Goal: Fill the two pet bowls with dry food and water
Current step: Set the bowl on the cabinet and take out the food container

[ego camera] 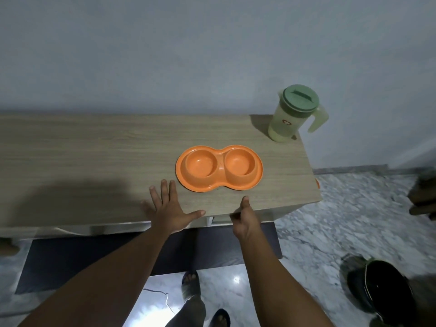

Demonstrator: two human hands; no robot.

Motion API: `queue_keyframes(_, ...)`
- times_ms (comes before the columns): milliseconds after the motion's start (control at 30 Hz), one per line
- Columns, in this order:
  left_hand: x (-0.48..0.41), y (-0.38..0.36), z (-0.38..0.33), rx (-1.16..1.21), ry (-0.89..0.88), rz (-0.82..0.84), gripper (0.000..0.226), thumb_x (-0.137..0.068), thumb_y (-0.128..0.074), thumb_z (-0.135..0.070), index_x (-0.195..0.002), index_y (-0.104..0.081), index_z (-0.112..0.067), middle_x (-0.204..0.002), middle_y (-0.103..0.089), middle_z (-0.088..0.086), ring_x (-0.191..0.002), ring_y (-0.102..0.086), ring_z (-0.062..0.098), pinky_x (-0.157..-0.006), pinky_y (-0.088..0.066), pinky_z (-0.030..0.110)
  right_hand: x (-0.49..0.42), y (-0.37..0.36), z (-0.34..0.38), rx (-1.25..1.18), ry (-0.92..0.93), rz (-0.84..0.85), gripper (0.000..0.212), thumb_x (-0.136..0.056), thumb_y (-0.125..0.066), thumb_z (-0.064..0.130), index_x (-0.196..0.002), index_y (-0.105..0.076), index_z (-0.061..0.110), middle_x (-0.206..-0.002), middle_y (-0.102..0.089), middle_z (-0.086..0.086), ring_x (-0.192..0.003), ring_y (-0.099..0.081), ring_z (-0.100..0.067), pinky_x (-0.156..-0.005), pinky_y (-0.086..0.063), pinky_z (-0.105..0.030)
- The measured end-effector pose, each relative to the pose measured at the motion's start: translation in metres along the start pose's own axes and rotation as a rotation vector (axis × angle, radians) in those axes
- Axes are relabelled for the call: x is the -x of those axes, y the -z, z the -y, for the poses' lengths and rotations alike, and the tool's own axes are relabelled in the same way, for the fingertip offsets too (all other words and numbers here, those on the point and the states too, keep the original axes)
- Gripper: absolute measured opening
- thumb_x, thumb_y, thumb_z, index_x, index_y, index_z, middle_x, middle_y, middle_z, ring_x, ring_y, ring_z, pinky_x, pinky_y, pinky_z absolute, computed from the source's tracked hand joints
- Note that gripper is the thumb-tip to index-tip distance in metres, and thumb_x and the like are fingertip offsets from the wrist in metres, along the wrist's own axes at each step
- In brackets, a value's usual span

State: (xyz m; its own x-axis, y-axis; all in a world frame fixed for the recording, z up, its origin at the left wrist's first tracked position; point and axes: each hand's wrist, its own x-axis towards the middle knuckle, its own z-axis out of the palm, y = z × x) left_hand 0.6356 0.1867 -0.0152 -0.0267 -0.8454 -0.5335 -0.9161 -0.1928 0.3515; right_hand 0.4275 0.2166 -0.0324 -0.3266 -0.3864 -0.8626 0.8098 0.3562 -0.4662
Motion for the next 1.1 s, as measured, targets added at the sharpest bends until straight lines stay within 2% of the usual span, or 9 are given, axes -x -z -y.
queue_keyframes(100,0.003,0.003,-0.003,-0.064,0.022,0.026,0.145,-0.056,-0.053,-0.098,-0.156,0.026,-0.028,-0.162,0.037,-0.004,-0.147,0.037,0.035,-0.115,0.011,0.071,0.000,0.004,0.001,-0.012,-0.006,0.008,0.042,-0.091,-0.069,0.036,-0.116,-0.059,0.004,-0.111,-0.070,-0.013,-0.097,-0.068,-0.028,-0.075,-0.058,-0.040)
queue_keyframes(233,0.002,0.005,-0.003,-0.070,0.034,0.037,0.147,-0.055,-0.053,-0.098,-0.155,0.028,-0.028,-0.160,0.040,-0.005,-0.146,0.039,0.034,-0.114,0.012,0.071,-0.001,0.006,-0.005,0.014,0.051,0.044,0.039,-0.094,-0.065,0.037,-0.114,-0.060,0.004,-0.111,-0.071,-0.013,-0.095,-0.070,-0.026,-0.075,-0.059,-0.038)
queue_keyframes(400,0.009,0.009,-0.009,-0.063,0.047,0.051,0.147,-0.056,-0.058,-0.096,-0.155,0.028,-0.029,-0.160,0.040,-0.006,-0.147,0.039,0.032,-0.113,0.017,0.068,0.008,0.004,-0.007,0.119,0.084,-0.052,0.035,-0.095,-0.060,0.042,-0.092,-0.058,0.007,-0.103,-0.064,-0.013,-0.091,-0.063,-0.026,-0.084,-0.056,-0.039)
queue_keyframes(533,0.010,0.009,-0.008,-0.048,0.044,0.048,0.147,-0.057,-0.059,-0.095,-0.155,0.028,-0.029,-0.160,0.040,-0.006,-0.146,0.039,0.032,-0.114,0.018,0.068,0.025,0.016,-0.023,0.154,0.088,-0.084,0.050,-0.089,-0.065,0.041,-0.121,-0.058,0.004,-0.108,-0.061,-0.009,-0.094,-0.060,-0.025,-0.084,-0.051,-0.038)
queue_keyframes(600,0.010,0.008,-0.008,-0.043,0.039,0.049,0.147,-0.056,-0.059,-0.095,-0.155,0.029,-0.029,-0.160,0.041,-0.006,-0.146,0.040,0.031,-0.114,0.018,0.069,0.030,0.021,-0.029,0.140,0.083,-0.055,0.032,-0.092,-0.059,0.032,-0.110,-0.060,0.005,-0.100,-0.061,-0.012,-0.092,-0.061,-0.027,-0.086,-0.050,-0.041)
queue_keyframes(667,0.009,0.007,-0.008,-0.043,0.035,0.050,0.148,-0.056,-0.059,-0.095,-0.155,0.029,-0.029,-0.160,0.041,-0.007,-0.146,0.040,0.031,-0.114,0.018,0.069,0.035,0.022,-0.033,0.051,0.053,0.028,0.018,-0.095,-0.053,0.031,-0.100,-0.059,0.014,-0.115,-0.061,-0.015,-0.108,-0.061,-0.029,-0.097,-0.047,-0.041)
queue_keyframes(800,0.009,0.007,-0.007,-0.040,0.031,0.040,0.148,-0.055,-0.059,-0.095,-0.155,0.029,-0.029,-0.160,0.040,-0.006,-0.146,0.040,0.031,-0.112,0.019,0.069,0.038,0.004,-0.030,-0.089,0.052,0.108,0.029,-0.093,-0.062,0.042,-0.107,-0.060,0.016,-0.108,-0.064,-0.004,-0.096,-0.061,-0.018,-0.090,-0.050,-0.031)
queue_keyframes(900,0.010,0.006,-0.007,-0.039,0.018,0.045,0.146,-0.057,-0.058,-0.094,-0.155,0.029,-0.028,-0.160,0.040,-0.005,-0.146,0.039,0.032,-0.112,0.019,0.069,0.034,-0.007,-0.029,-0.128,0.027,0.109,0.036,-0.098,-0.061,0.032,-0.119,-0.062,0.004,-0.112,-0.072,-0.011,-0.099,-0.069,-0.023,-0.079,-0.057,-0.033)
queue_keyframes(1100,0.009,0.005,-0.005,-0.049,0.020,0.048,0.147,-0.057,-0.057,-0.096,-0.154,0.030,-0.029,-0.159,0.042,-0.005,-0.145,0.041,0.032,-0.112,0.019,0.070,0.030,-0.005,-0.026,-0.104,0.013,0.066,0.033,-0.096,-0.064,0.025,-0.117,-0.062,0.000,-0.113,-0.072,-0.015,-0.100,-0.070,-0.027,-0.094,-0.057,-0.043)
